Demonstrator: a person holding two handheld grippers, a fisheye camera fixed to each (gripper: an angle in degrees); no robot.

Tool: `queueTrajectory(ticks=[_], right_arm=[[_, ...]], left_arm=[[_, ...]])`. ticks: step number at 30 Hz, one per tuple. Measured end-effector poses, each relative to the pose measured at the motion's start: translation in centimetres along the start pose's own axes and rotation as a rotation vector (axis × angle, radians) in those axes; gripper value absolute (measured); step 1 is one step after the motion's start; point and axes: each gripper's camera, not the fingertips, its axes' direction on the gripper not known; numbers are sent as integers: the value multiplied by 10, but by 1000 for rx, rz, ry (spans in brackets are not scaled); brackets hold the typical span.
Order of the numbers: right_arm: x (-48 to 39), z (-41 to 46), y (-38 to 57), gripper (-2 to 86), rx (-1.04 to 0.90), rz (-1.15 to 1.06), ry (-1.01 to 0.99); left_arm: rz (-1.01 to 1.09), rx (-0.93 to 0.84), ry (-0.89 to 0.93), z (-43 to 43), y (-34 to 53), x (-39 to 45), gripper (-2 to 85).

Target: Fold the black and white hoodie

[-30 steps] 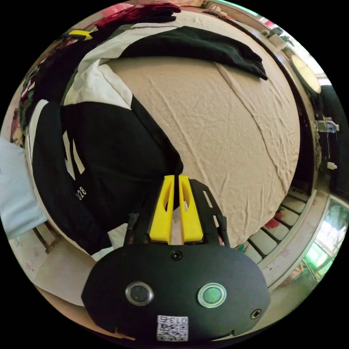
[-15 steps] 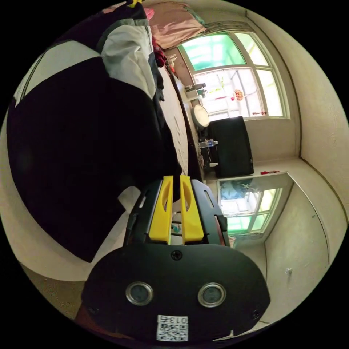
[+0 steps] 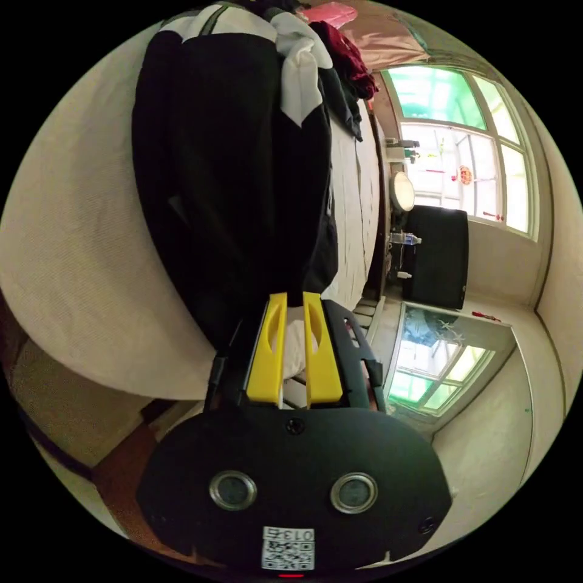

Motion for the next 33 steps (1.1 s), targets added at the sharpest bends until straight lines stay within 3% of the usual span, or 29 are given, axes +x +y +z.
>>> queueTrajectory(ticks=[3,5,10,14,16,19,22,25,28,33], right_arm=[[24,-14,21,7,-69,57,-114],[65,-33,26,3,-2,296,-100],[112,-39,-42,0,176,532,-265],[85,-23,-105,-1,256,463,-419],[57,-5,-115,0,198,367,-453],[19,17,-95,-1,205,322,-442],[4,19,-73,0,288,310,-387],[21,22,-66,3,222,294,-477],[73,27,-43,10,236,461,-591],[165,72,-61,80,382,732,-688]], left_arm=[[-137,16,76,-32,14,-18,1],[-239,61,116,-53,30,-30,-1],[-625,188,44,-63,50,-82,-3],[-620,161,51,-24,17,-94,-3],[-578,-35,30,25,6,-95,-3],[-541,-148,107,78,40,-86,-3],[-586,-83,133,76,55,-94,-1],[-690,-76,151,54,64,-115,5],[-865,161,214,6,96,-149,23],[-865,241,426,17,57,-201,123]])
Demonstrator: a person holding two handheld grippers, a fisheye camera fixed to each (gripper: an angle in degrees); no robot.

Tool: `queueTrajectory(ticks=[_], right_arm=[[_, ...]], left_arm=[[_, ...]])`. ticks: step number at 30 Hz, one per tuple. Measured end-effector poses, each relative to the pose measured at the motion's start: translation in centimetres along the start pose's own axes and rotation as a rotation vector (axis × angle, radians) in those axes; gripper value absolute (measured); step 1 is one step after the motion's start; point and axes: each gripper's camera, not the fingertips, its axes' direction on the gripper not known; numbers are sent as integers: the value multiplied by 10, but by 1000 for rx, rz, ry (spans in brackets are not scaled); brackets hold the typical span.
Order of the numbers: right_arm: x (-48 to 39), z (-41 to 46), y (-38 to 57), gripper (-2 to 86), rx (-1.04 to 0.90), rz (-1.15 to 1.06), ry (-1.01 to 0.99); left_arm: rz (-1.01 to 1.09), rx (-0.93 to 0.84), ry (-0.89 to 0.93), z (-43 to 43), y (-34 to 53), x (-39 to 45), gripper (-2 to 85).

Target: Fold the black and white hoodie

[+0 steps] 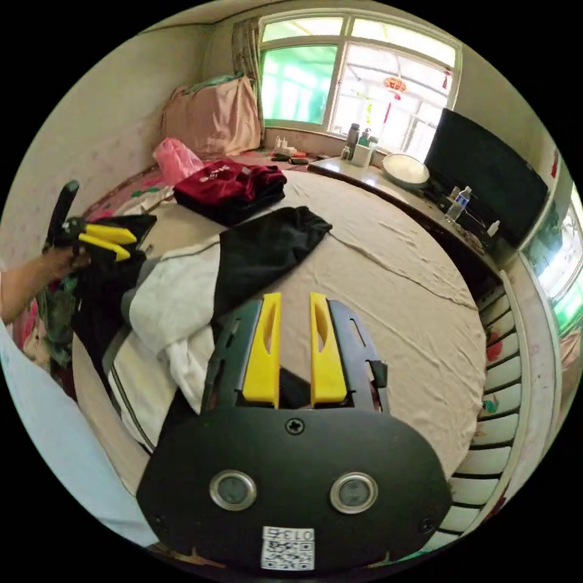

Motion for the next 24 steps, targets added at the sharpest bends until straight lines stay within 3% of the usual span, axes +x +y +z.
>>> queueTrajectory(ticks=[2,7,14,19,24], right_arm=[[36,36,-49,111,14,97,-112],[90,131,-131,119,-103,167,-164],[131,227,-174,113,-270,248,-185],[121,248,-165,62,-338,221,-156],[102,199,-149,23,-174,90,-123]], left_arm=[[-43,-19,43,17,-19,-14,131],[-171,-170,194,57,-41,-59,131],[-172,-210,215,54,-48,-72,105],[-178,-210,247,45,-52,-86,103],[-182,-259,263,39,-53,-96,63]])
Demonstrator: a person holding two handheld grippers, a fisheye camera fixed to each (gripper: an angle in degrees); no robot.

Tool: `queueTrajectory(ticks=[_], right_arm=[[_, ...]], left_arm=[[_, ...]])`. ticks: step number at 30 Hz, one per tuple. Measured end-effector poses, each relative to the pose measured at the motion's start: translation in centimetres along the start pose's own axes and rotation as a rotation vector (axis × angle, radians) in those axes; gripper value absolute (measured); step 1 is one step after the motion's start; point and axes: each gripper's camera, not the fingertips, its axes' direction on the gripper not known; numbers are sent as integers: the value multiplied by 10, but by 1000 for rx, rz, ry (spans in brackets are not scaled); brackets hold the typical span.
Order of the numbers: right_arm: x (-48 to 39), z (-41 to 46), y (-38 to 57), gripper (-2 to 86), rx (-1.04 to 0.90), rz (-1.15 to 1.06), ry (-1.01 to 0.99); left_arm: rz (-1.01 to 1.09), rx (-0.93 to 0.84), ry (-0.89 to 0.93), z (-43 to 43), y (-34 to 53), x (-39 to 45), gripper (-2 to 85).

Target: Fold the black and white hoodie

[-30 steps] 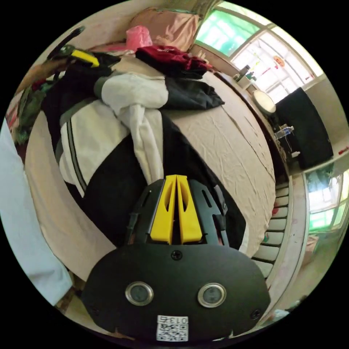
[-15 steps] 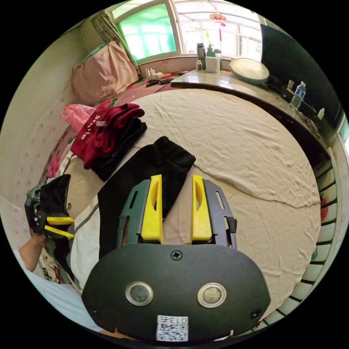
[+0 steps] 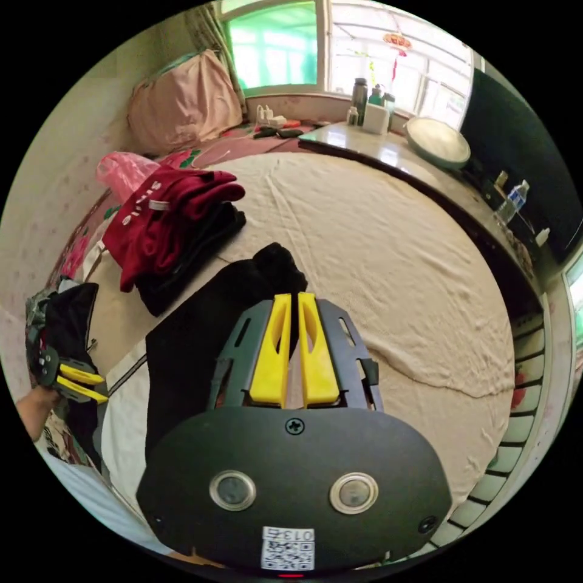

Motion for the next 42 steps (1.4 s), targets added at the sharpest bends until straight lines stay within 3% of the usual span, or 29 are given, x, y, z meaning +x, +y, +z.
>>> queueTrajectory(ticks=[8,14,21,26,33,36,38,42], right_arm=[[-69,-238,142,14,622,-313,-12],[-115,-410,309,14,906,-390,-19],[-183,-469,431,15,871,-299,91],[-195,-464,470,15,823,-142,66],[-151,-435,487,14,832,148,121],[-107,-400,476,14,768,402,128],[-62,-352,461,14,646,622,124],[4,-260,440,15,409,776,127]], left_arm=[[82,168,22,-62,38,21,27],[379,315,-3,-121,101,79,67],[701,241,-134,-151,152,146,124],[868,45,-285,-134,160,169,37],[1012,-163,-88,-149,110,173,2],[1043,-281,10,-158,69,168,1],[1004,-363,111,-159,34,157,0],[809,-501,298,-138,-51,115,0]])
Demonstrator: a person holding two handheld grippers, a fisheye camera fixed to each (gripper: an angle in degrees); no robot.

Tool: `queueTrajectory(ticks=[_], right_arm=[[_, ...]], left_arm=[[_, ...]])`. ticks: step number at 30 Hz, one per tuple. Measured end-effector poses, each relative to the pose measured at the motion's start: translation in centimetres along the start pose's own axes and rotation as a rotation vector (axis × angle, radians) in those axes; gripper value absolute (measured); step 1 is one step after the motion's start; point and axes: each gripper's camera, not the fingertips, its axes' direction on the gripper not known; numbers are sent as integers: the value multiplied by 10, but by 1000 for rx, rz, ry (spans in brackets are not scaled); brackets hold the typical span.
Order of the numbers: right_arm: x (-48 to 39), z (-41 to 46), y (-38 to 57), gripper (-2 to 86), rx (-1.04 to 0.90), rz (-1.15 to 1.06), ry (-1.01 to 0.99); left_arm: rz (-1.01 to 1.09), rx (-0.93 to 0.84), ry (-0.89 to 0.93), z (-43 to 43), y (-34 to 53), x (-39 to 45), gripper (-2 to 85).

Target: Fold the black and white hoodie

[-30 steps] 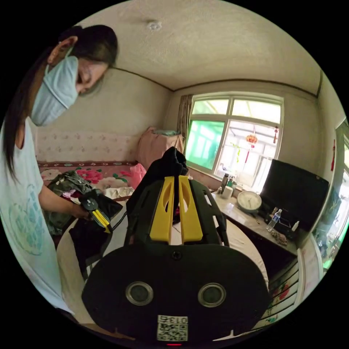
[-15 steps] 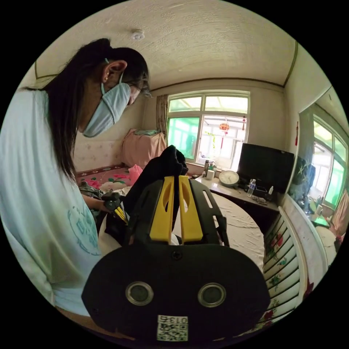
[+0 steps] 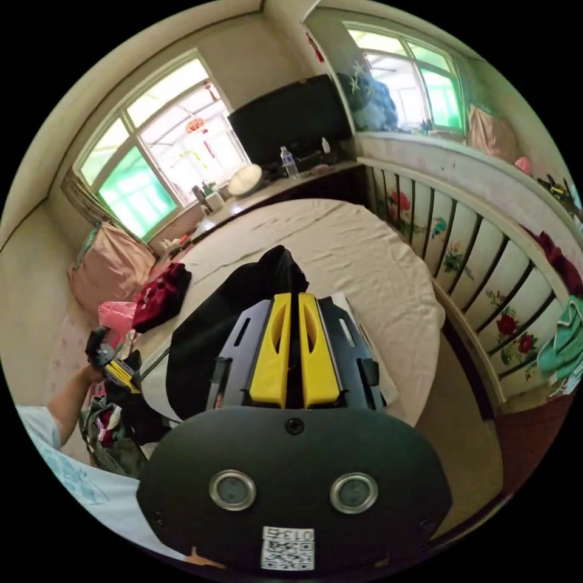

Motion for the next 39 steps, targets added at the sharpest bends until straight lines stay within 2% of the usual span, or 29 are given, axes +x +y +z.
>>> queueTrajectory(ticks=[3,5,10,15,18,21,24,26,28,29,31,33,35,37,39], right_arm=[[22,79,-1,16,-157,43,62],[21,126,11,17,-320,-9,193],[-7,127,10,18,-322,-55,255],[-28,123,7,21,-343,-120,281],[-38,113,8,27,-278,-84,282],[-41,117,7,40,-324,-98,250],[-40,73,-11,33,-214,-4,246],[-79,44,-18,36,-83,-139,318],[-124,48,-17,47,-60,-293,286],[-157,61,-12,43,-84,-407,255],[-202,87,1,27,-134,-599,230],[-231,117,17,13,-159,-724,291],[-239,168,37,5,-297,-839,358],[-229,197,48,2,-383,-884,327],[-223,198,49,0,-338,-878,284]], left_arm=[[-123,5,34,-3,-14,-48,0],[-174,22,58,-2,-20,-62,1],[-242,-54,175,11,-8,-68,0],[-274,22,207,-4,4,-65,0],[-253,35,164,-13,0,-52,1],[-254,54,127,-31,1,-37,3],[-215,197,38,-72,12,2,5],[-195,249,-93,-86,7,29,6],[-159,256,-239,-71,-28,57,6],[-156,236,-256,-62,-39,61,5],[-196,95,-333,-18,-70,60,3],[-309,-18,-453,9,-70,39,3],[-345,7,-398,18,-57,16,2],[-426,151,-232,9,-27,-15,2],[-479,255,-84,-2,3,-30,1]])
